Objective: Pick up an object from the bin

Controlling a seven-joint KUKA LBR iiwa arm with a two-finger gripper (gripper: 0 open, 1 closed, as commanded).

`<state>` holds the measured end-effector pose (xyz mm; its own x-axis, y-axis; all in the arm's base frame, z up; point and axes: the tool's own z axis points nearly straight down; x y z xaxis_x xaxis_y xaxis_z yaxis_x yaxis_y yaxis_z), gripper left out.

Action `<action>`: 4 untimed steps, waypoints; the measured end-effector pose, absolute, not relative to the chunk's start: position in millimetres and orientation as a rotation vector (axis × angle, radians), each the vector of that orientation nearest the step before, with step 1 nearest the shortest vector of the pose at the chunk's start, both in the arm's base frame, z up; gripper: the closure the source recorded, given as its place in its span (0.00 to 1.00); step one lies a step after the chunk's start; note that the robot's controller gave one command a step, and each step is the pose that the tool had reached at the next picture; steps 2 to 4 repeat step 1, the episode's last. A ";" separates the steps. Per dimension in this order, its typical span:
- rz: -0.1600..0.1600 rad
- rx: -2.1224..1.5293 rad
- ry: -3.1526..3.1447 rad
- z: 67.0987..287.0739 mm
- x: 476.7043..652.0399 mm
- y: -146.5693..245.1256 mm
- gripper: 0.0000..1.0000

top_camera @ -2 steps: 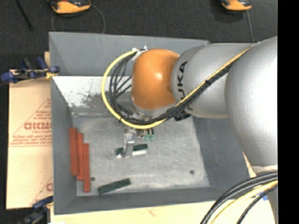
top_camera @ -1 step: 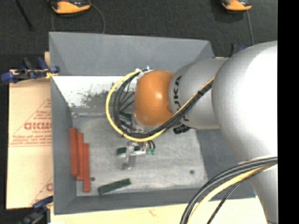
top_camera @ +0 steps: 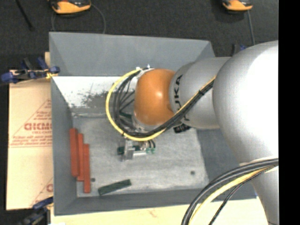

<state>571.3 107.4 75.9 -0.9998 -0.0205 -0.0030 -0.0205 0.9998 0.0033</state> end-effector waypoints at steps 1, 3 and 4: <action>0.004 -0.096 3.130 209.5 540.8 137.9 1.00; 0.004 -0.096 3.130 209.5 540.8 137.9 1.00; 0.004 -0.096 3.130 209.5 540.8 137.9 1.00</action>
Offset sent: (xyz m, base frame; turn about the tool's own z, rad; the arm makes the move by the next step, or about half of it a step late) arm -0.0327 0.0297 0.1284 -0.0369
